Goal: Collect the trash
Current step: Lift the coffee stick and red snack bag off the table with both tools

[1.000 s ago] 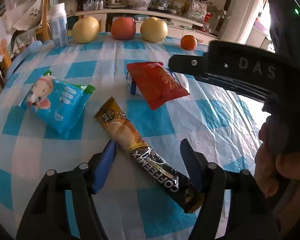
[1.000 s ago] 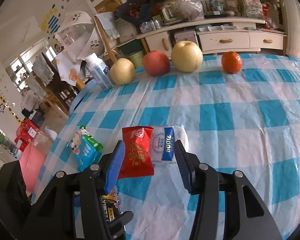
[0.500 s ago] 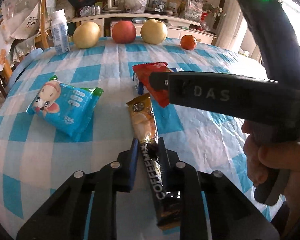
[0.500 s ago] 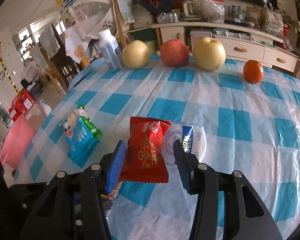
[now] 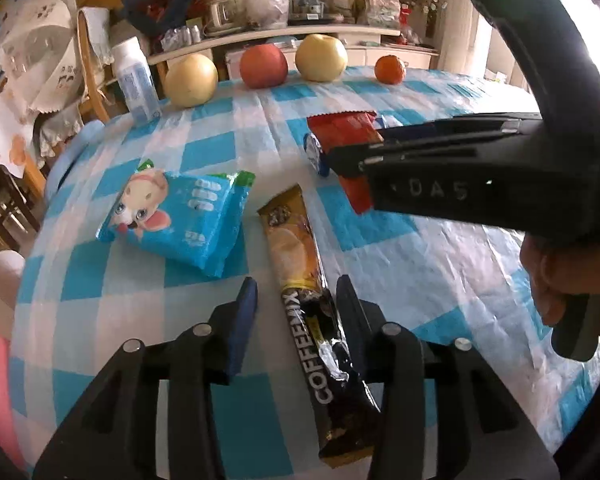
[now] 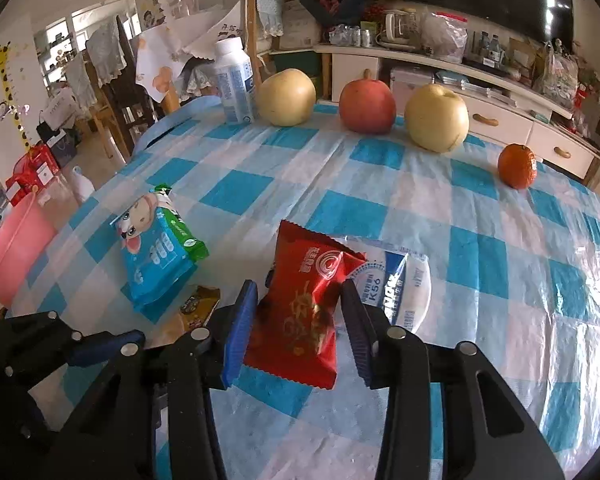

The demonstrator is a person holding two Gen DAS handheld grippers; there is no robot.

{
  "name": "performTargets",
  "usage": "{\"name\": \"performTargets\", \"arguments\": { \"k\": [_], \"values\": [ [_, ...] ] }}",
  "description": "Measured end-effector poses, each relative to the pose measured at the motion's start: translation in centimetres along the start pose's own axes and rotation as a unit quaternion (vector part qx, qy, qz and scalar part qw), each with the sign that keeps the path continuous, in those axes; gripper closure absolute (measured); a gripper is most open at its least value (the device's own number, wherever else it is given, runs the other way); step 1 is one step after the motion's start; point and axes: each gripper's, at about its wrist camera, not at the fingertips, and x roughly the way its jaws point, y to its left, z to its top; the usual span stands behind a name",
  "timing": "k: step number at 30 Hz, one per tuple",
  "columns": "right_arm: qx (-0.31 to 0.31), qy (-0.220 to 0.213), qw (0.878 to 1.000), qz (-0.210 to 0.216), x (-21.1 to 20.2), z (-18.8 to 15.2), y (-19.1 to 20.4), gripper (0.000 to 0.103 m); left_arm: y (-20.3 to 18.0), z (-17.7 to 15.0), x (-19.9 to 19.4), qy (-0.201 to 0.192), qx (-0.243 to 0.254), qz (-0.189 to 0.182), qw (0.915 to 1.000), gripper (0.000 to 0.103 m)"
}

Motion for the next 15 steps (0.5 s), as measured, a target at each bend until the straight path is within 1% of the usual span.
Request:
{"name": "performTargets", "arguments": {
  "k": [2,3,4,5,6,10,15],
  "values": [
    [0.000,0.000,1.000,0.001,0.0,0.0,0.0,0.064,0.0,0.1,0.0,0.000,0.000,-0.001,1.0000,0.060],
    [0.000,0.001,1.000,0.000,0.0,0.0,0.0,0.066,0.0,0.2,0.0,0.000,0.002,-0.002,1.0000,0.063],
    [-0.002,0.001,1.000,-0.001,0.0,0.0,0.0,0.067,-0.1,0.2,0.0,-0.001,0.004,-0.006,1.0000,0.067],
    [-0.005,0.001,1.000,-0.003,0.0,-0.1,0.1,0.069,-0.3,0.2,0.0,-0.002,0.009,-0.010,0.9999,0.074],
    [-0.009,-0.001,1.000,-0.003,-0.1,-0.1,0.2,0.073,-0.5,0.3,0.0,-0.002,0.013,-0.011,0.9999,0.077],
    [-0.014,-0.001,1.000,-0.005,-0.2,-0.2,0.4,0.074,-0.3,0.3,0.0,-0.003,0.006,-0.019,0.9998,0.081],
    [-0.001,-0.015,1.000,0.003,-1.0,-0.1,0.1,0.076,0.9,0.2,-0.3,-0.001,-0.020,-0.038,0.9991,0.085]
  ]
}}
